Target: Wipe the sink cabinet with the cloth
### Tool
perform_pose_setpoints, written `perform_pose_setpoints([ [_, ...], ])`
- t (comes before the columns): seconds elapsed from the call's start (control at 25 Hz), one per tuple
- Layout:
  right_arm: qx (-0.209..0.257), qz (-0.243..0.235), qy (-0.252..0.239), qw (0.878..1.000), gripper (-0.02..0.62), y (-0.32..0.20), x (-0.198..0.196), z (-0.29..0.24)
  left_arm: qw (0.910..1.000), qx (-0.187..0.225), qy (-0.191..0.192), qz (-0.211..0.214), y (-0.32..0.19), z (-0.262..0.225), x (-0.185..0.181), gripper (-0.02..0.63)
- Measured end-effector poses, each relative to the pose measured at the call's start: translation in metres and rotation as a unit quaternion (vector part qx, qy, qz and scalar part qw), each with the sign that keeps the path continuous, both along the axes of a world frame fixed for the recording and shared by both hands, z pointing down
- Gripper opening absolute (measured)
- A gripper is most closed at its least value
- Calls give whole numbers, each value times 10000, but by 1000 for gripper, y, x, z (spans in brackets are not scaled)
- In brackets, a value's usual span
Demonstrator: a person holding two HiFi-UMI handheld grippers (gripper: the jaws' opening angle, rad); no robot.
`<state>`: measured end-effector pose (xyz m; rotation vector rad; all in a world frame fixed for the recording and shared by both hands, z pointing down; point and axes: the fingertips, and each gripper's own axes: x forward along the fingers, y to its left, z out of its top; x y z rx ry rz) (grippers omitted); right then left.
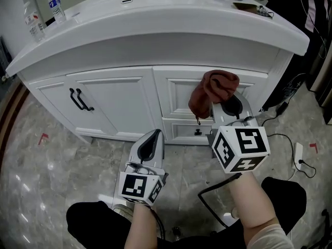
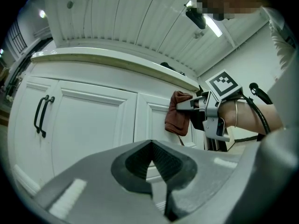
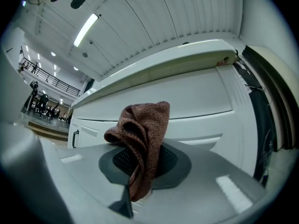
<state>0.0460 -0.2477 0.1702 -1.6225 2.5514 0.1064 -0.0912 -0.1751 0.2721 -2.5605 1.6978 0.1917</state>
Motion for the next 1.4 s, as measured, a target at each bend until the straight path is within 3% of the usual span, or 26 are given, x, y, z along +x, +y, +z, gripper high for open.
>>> perform_pose_setpoints([
  [0.4, -22, 699, 112, 9975, 80, 1, 72, 0, 9992, -57, -147, 356, 5, 6, 33, 0],
  [0.64, -118, 1176, 56, 9930, 80, 3, 110, 0, 9992, -42, -41, 387, 3, 3, 35, 0],
  [0.8, -221, 1327, 1, 9909, 78, 9, 118, 7, 9987, -75, -17, 497, 4, 7, 43, 0],
  [0.96, -235, 921, -41, 9955, 78, 20, 83, 19, 9984, -61, 16, 557, 5, 8, 43, 0],
  [1.2, -326, -122, 66, 9994, 78, 23, -17, 40, 9992, -201, 220, 268, 6, 19, 15, 0],
  [1.4, -580, -594, 118, 9965, 78, 9, -84, 66, 9990, -317, 270, 174, 7, 32, -7, 0],
])
